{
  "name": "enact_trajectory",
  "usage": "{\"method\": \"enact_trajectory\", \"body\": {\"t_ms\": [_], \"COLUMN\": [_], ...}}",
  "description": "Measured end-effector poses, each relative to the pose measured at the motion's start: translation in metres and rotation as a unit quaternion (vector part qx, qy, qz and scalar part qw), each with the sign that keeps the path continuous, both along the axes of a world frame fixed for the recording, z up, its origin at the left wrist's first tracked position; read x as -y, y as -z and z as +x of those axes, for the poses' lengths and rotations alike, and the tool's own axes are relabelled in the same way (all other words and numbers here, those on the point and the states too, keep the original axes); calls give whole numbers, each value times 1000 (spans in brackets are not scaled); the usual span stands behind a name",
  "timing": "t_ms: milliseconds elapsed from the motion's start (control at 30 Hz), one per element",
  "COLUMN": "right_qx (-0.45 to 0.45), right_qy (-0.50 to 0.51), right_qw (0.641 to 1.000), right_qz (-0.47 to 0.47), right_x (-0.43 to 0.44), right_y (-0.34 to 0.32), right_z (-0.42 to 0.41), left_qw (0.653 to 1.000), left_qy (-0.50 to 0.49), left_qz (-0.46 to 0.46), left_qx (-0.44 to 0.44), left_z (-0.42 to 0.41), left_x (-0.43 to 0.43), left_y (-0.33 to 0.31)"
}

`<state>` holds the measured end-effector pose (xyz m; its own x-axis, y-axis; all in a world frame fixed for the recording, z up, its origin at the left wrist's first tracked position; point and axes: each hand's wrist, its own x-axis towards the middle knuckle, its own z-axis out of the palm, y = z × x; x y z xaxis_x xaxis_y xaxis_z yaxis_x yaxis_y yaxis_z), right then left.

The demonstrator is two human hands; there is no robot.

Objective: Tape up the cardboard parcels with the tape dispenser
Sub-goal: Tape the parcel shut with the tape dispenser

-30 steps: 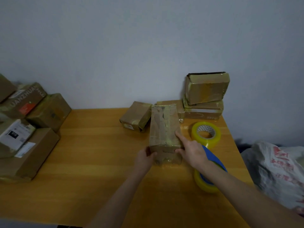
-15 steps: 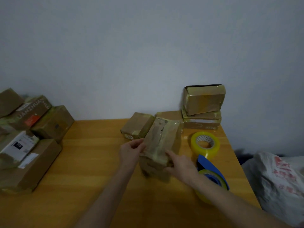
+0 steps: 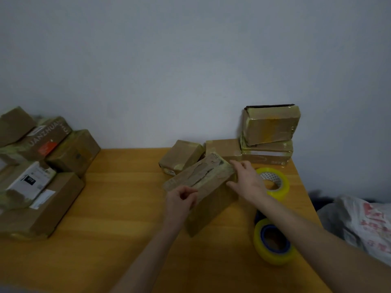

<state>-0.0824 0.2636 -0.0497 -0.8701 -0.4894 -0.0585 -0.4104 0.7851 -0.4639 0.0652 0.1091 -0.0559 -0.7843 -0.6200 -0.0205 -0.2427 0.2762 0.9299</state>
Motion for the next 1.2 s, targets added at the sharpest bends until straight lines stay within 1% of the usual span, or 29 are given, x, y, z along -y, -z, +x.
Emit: {"method": "enact_trajectory", "body": {"t_ms": [67,133,233,300,333,400,467,600,633,667,700,767,833,867,933,1033,1100,1133,1200], "right_qx": [47,54,11,-22,-25,-5,-1,-58,-44,-9,40,123,148,157,195,237,285,292,265], "right_qy": [-33,-62,-72,-87,-92,-96,-103,-32,-25,-29,-44,-73,-87,-92,-112,-143,-117,-98,-55], "right_qw": [996,991,985,980,980,984,986,997,998,998,997,989,985,983,974,954,945,947,960], "right_qz": [64,110,155,175,173,153,128,46,47,55,57,29,3,4,33,116,108,94,71], "right_x": [7,14,21,27,31,37,38,24,21,18,17,17,15,12,4,-20,-36,-41,-44], "right_y": [-3,-4,-11,-13,-11,-5,-4,-18,-19,-18,-15,-5,3,4,2,-4,-8,-7,-4], "right_z": [-10,-11,-2,18,29,51,58,28,18,11,8,8,12,13,12,2,-4,-5,-2], "left_qw": [1000,999,996,994,994,994,994,992,991,990,987,976,971,975,985,992,992,993,997], "left_qy": [-8,-31,-53,-62,-67,-84,-100,-113,-118,-126,-139,-182,-202,-192,-137,-47,-21,-7,27], "left_qz": [3,2,-74,-93,-86,-62,-16,29,40,54,73,112,121,110,103,112,119,111,57], "left_qx": [7,6,4,-4,-11,-26,-39,-43,-44,-45,-46,-49,-41,-17,32,36,36,37,50], "left_z": [4,10,14,14,13,12,12,12,12,12,13,17,23,25,29,31,26,21,6], "left_x": [3,6,11,12,12,13,14,17,16,14,11,3,-5,-11,-31,-66,-76,-76,-66], "left_y": [0,0,1,-1,-1,-2,-1,5,7,9,11,17,22,23,27,31,30,27,20]}}
